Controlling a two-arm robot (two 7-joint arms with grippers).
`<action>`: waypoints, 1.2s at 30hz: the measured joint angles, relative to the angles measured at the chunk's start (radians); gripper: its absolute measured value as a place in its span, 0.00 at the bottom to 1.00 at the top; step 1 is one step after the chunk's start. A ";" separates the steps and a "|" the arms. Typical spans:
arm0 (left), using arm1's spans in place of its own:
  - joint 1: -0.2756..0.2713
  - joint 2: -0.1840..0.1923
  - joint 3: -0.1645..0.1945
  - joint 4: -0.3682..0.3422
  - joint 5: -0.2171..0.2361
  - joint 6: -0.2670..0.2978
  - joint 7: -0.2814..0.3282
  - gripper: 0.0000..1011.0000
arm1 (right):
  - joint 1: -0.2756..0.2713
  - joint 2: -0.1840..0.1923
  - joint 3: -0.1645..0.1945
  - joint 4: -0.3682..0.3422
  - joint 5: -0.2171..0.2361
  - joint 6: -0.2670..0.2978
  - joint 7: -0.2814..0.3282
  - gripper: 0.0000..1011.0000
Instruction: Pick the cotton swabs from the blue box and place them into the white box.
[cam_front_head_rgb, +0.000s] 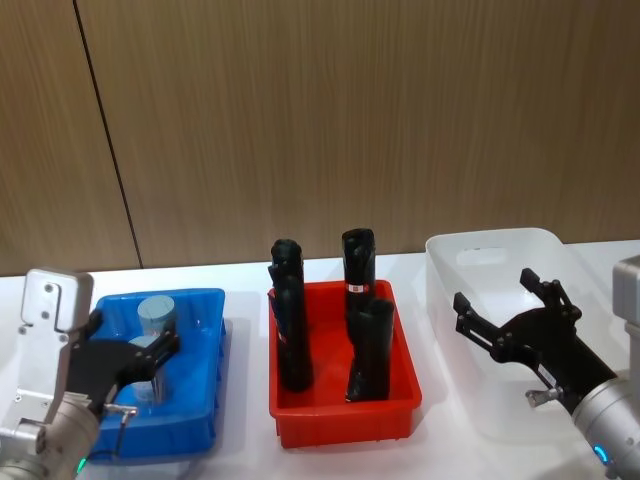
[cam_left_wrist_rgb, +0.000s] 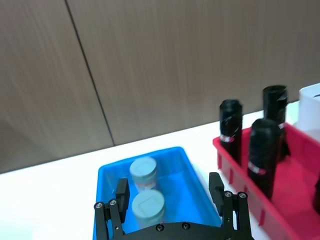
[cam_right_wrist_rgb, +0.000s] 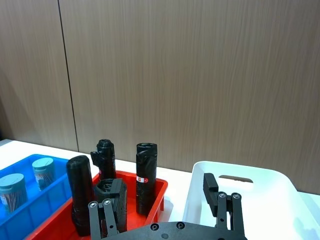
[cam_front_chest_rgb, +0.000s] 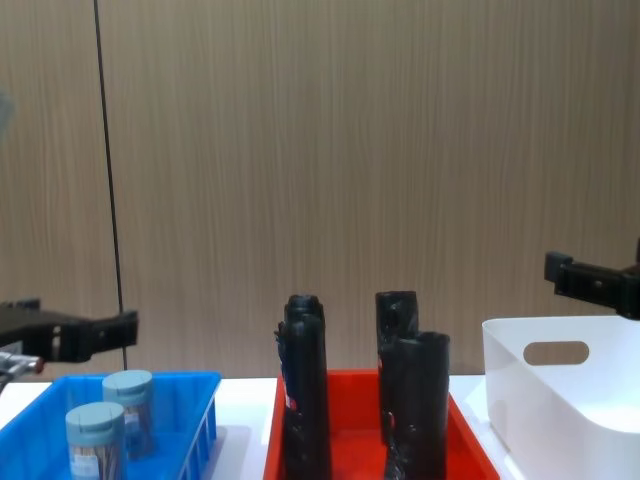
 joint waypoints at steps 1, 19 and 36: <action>-0.001 0.000 -0.001 0.003 -0.003 0.003 0.000 0.99 | 0.000 0.000 0.000 0.000 0.000 0.000 0.000 0.99; -0.105 -0.041 -0.028 0.179 -0.049 0.151 -0.073 0.99 | 0.000 0.000 0.000 0.000 0.000 0.000 0.000 0.99; -0.210 -0.098 -0.032 0.354 -0.058 0.181 -0.147 0.99 | 0.000 0.000 0.000 0.000 0.000 0.000 0.000 0.99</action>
